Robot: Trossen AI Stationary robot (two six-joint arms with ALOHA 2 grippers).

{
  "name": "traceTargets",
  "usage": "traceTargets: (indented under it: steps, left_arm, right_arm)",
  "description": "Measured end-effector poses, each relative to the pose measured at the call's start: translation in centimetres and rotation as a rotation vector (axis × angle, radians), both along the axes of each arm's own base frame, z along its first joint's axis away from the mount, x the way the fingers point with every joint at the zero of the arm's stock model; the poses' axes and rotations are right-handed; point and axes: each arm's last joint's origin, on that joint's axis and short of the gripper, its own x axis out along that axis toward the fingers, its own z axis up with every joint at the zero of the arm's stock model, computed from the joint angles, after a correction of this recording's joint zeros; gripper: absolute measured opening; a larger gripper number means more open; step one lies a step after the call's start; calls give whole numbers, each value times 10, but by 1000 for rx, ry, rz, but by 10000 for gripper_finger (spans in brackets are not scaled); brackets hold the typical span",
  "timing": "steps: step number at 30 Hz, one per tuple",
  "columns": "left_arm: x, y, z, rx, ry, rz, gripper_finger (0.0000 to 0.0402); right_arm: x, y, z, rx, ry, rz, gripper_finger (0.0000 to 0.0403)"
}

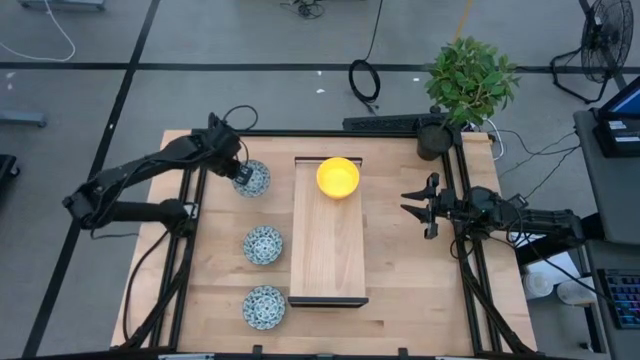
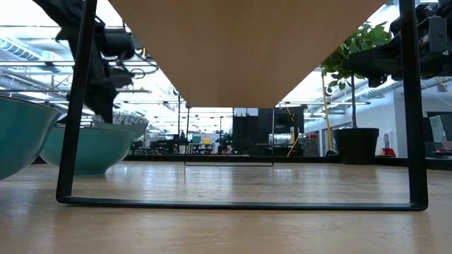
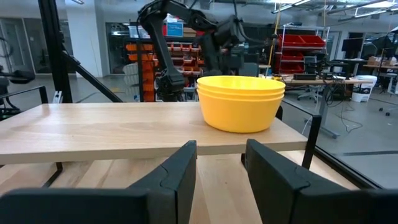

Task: Pick & Place Mini bowls
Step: Put the top blue patterned bowl on the shelf

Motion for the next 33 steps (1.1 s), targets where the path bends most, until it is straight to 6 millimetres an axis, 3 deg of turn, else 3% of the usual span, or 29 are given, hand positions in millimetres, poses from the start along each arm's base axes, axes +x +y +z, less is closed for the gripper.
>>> traceTargets:
  steps: [15,23,27,33]
  left_arm:
    - [2,-43,45,183,-302,-175,12]
    - [31,-70,76,311,-670,-622,9]
    - [44,-83,91,381,-816,-697,13]
    - [70,-102,120,346,-786,-793,9]
  right_arm:
    - [0,0,0,0,0,0,126]
    - [0,0,0,0,0,0,126]
    - [0,0,0,0,0,0,126]
    - [0,0,0,0,0,0,126]
